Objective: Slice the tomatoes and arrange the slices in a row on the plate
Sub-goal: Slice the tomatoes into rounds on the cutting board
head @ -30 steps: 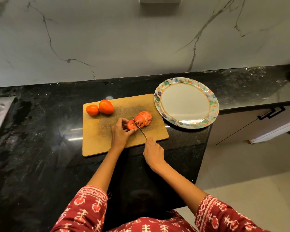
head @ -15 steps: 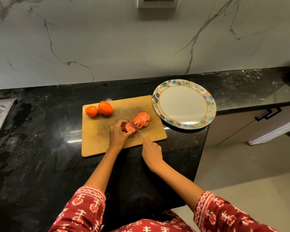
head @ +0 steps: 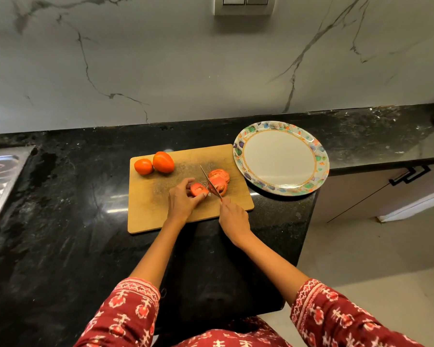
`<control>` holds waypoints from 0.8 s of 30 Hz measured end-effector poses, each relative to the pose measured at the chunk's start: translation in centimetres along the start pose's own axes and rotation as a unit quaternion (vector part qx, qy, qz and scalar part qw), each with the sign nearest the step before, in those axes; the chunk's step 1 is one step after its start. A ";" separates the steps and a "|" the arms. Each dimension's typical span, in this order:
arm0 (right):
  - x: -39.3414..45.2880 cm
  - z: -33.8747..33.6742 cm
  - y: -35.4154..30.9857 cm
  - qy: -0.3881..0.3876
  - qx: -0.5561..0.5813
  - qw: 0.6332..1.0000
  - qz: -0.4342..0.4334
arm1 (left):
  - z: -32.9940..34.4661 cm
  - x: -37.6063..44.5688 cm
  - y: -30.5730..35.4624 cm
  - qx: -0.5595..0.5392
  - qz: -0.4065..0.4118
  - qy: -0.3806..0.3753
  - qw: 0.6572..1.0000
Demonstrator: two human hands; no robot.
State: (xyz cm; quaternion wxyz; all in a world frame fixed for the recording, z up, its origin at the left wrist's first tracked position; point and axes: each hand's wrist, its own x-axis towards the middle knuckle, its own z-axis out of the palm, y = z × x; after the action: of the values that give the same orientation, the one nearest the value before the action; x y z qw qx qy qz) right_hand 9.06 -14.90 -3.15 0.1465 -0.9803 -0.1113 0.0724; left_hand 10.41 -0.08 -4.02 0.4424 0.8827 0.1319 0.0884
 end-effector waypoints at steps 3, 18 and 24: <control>0.3 0.1 0.1 0.013 0.027 1.000 0.005 | 0.7 0.5 0.1 0.082 0.023 -0.058 0.995; 1.5 -2.0 -1.5 -0.024 0.183 0.982 0.052 | -0.2 2.3 0.7 0.053 -0.016 -0.084 0.995; -0.6 -1.6 -2.0 -0.060 0.187 0.980 0.041 | -0.9 0.3 -0.8 -0.049 0.022 -0.038 0.998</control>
State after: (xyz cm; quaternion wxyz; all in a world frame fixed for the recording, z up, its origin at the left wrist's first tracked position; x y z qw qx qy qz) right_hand 8.36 -13.59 -0.92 0.3172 -0.9331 -0.0645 0.1565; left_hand 10.35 1.21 -4.12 0.4878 0.8654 0.0906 0.0708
